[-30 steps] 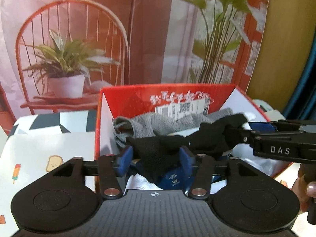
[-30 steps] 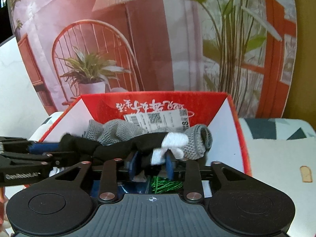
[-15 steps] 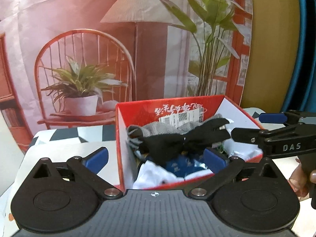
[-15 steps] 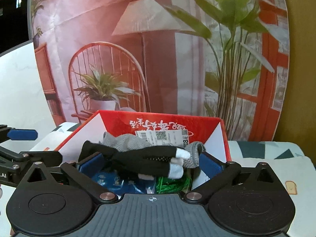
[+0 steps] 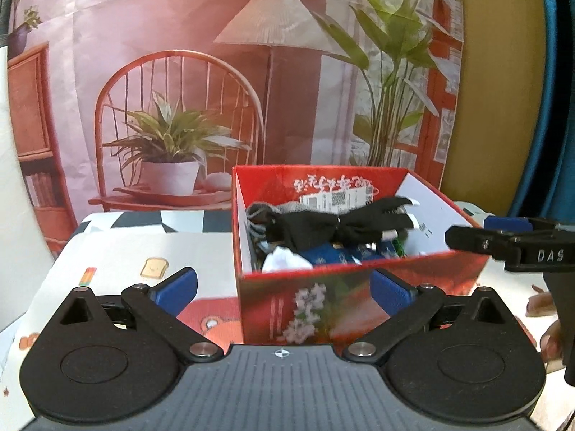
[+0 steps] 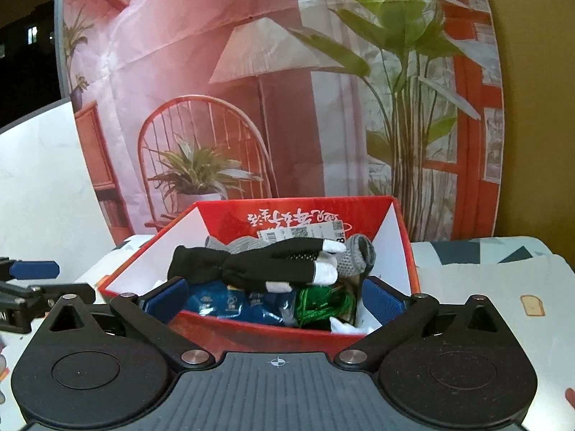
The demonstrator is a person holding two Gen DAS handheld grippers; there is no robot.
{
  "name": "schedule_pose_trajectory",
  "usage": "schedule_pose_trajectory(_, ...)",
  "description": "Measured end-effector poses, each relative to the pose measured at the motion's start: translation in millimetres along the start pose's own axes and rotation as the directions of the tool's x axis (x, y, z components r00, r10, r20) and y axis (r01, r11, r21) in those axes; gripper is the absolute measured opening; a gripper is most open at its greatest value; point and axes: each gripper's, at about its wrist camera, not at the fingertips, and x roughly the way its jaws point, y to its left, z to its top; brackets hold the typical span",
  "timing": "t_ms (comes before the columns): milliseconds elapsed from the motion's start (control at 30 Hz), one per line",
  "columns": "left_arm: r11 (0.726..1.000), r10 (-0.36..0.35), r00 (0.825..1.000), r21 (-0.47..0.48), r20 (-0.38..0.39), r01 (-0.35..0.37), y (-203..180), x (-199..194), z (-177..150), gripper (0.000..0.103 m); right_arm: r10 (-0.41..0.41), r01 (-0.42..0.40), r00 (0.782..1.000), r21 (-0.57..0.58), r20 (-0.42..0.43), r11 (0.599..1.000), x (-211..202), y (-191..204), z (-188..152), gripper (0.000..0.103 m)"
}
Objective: Organize soft objects
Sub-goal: 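Move both tools down to the white plastic packet beside the box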
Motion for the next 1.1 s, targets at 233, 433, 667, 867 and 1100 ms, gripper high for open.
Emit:
schedule_pose_trajectory(233, 1.0, 0.0, 1.0, -0.011, -0.026, 0.0, 0, -11, -32, 0.103, 0.02, -0.021, 1.0, 0.038, 0.016, 0.999, -19, 1, -23, 0.102)
schedule_pose_trajectory(433, 1.0, 0.008, 0.999, -0.016, -0.044, -0.009, 2, -12, -55, 0.103, 0.068, -0.068, 0.998, 0.074, 0.01, 0.995, -26, 3, -54, 0.103)
schedule_pose_trajectory(667, 1.0, 0.019, 0.997, -0.019, -0.075, -0.02, 2, -11, -77, 0.103, 0.026, -0.023, 0.997, 0.036, -0.072, 0.999, -23, 14, -90, 0.103)
schedule_pose_trajectory(867, 0.999, 0.022, 0.996, -0.045, -0.091, -0.026, 7, -9, -88, 0.103, -0.023, 0.025, 0.993, 0.014, -0.112, 1.0, -20, 18, -110, 0.103)
schedule_pose_trajectory(1100, 0.997, 0.022, 0.992, -0.073, -0.128, -0.031, 13, -2, -99, 0.103, -0.026, 0.025, 0.988, -0.006, -0.155, 1.0, -16, 20, -123, 0.103)
